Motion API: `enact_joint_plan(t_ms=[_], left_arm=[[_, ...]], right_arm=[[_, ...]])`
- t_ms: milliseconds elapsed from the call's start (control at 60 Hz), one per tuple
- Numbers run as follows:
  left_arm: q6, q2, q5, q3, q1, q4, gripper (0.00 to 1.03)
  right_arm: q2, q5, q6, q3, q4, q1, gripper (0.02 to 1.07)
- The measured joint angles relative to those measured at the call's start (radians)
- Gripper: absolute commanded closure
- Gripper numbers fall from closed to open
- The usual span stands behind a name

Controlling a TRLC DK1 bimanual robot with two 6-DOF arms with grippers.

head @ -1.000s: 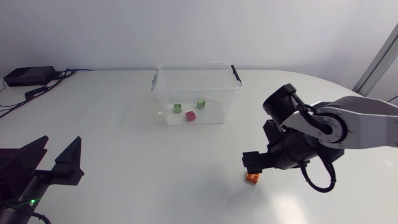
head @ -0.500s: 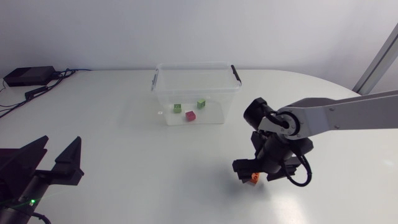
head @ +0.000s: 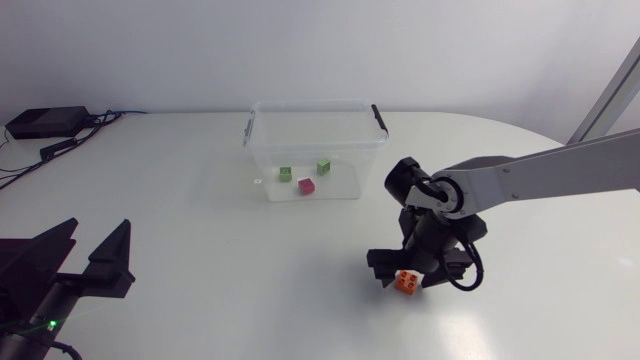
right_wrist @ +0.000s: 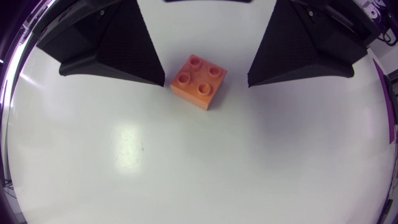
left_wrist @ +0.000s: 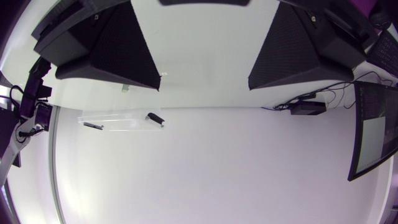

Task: Place the duplo bricks in the container

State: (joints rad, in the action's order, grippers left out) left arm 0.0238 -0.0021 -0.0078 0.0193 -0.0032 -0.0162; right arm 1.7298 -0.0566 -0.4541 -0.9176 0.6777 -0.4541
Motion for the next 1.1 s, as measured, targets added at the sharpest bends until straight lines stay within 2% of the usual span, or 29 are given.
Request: enact_joint_plan(t_ms=[100,233,350,383,500,600,900,1100], left_arm=[[0.0,0.0,0.0,0.0,0.0,0.0,0.04],[0.0,0.0,0.0,0.0,0.0,0.0,0.04],[0.0,0.0,0.0,0.0,0.0,0.0,0.04],[0.0,0.0,0.0,0.0,0.0,0.0,0.04],[0.0,0.0,0.0,0.0,0.0,0.0,0.04],[0.0,0.0,0.0,0.0,0.0,0.0,0.04],[0.0,0.0,0.0,0.0,0.0,0.0,0.04],[0.0,0.0,0.0,0.0,0.0,0.0,0.04]], right_arm=[[0.011,0.002,-0.018,-0.001,-0.001,0.0,0.2],[0.013,0.001,-0.022,-0.004,-0.001,0.0,0.44],[0.013,0.0,-0.021,-0.004,-0.025,0.005,0.78],[0.013,0.0,-0.021,-0.004,-0.039,0.006,0.84],[0.013,0.0,-0.021,-0.003,-0.06,0.016,0.84],[0.011,0.001,-0.021,-0.003,-0.069,0.018,1.01],[-0.003,0.002,0.002,-0.003,-0.076,0.027,1.01],[-0.177,0.089,0.056,-0.043,-0.077,0.057,1.01]])
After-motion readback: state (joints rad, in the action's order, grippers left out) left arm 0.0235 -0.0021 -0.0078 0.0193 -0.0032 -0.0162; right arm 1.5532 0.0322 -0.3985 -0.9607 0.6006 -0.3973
